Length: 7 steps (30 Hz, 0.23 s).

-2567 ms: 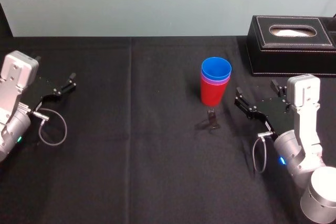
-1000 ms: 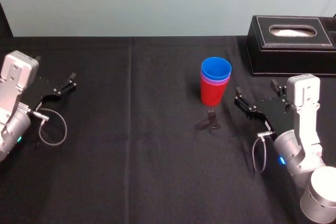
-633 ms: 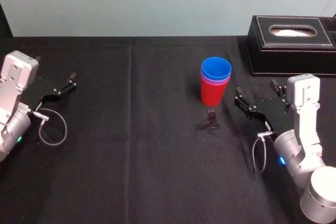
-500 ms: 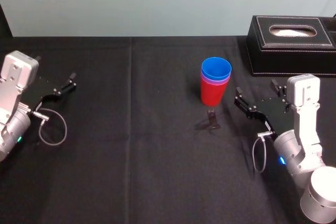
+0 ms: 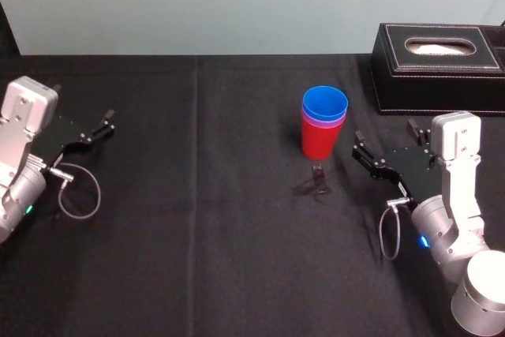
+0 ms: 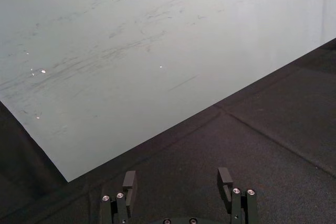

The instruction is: Stack the three plastic cups sequentially using one hand.

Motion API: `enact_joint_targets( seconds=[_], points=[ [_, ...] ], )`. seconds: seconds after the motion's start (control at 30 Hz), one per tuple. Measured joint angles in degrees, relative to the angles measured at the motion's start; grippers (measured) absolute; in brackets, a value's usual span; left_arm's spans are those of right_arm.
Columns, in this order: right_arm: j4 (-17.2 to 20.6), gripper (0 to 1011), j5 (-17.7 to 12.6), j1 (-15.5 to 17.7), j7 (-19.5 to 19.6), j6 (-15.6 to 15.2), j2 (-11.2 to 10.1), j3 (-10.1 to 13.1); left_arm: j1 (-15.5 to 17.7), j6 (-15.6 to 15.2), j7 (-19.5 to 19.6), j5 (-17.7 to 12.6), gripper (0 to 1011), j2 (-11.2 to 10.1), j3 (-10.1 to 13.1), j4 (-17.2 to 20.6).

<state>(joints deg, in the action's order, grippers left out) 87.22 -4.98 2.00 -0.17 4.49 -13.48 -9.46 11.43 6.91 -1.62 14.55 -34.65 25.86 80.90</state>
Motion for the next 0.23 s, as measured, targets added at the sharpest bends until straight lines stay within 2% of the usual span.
enact_joint_targets(
  seconds=[0.23],
  points=[
    [0.0, 1004, 0.0, 0.0, 0.0, 0.0, 0.0, 0.0, 0.0, 0.0, 0.0, 0.0, 1005, 0.0, 0.0, 0.0]
  ],
)
